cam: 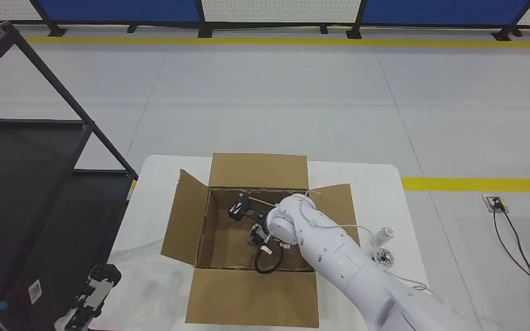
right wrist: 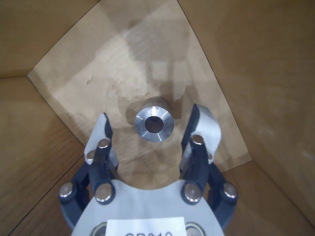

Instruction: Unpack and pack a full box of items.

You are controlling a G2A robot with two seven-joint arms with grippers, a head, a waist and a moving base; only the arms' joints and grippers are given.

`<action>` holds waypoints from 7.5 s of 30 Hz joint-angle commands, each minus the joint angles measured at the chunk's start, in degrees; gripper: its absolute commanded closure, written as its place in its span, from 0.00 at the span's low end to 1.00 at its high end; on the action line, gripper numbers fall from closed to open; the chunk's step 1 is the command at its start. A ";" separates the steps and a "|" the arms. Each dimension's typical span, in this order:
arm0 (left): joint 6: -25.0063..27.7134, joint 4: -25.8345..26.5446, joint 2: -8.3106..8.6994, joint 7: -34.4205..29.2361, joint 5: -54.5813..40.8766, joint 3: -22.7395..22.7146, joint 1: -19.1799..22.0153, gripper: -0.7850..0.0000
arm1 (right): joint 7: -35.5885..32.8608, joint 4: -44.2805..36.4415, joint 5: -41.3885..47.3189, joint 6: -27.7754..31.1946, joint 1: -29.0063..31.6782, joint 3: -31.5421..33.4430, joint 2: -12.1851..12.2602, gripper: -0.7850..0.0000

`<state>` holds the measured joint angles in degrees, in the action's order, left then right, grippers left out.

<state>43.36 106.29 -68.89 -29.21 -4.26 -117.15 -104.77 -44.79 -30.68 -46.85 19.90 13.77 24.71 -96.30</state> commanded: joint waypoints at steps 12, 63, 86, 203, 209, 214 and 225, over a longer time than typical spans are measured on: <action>0.00 0.00 0.00 0.00 0.00 0.00 0.00 0.00 | 4.98 0.82 -0.41 5.46 -1.96 1.82 -1.14 1.00; 0.00 0.00 0.00 0.00 0.00 0.00 0.00 0.00 | -16.16 -103.39 -10.79 -0.67 75.14 76.49 23.17 1.00; 0.00 0.00 0.00 0.00 0.00 0.00 0.00 0.00 | -24.40 -94.72 -15.53 -5.07 61.82 66.81 25.03 1.00; 0.00 0.00 0.00 0.00 0.00 0.00 0.00 0.00 | 1.08 -93.86 -14.87 2.54 62.27 62.64 29.37 0.00; -1.67 -0.60 0.02 1.07 0.92 -0.07 0.42 0.00 | 1.56 -92.58 -12.66 11.49 56.48 57.02 29.60 0.00; -4.52 -4.02 0.12 3.03 3.37 0.34 2.70 0.00 | 1.74 -89.83 -11.82 14.27 50.77 52.26 29.48 0.00; -1.05 -17.51 0.13 7.38 17.07 10.97 16.82 0.00 | 9.94 -92.72 -18.57 13.08 53.68 51.84 29.86 0.00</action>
<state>41.40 89.90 -68.78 -21.42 12.69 -107.43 -89.13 -35.13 -123.07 -65.19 33.13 66.84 76.33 -66.51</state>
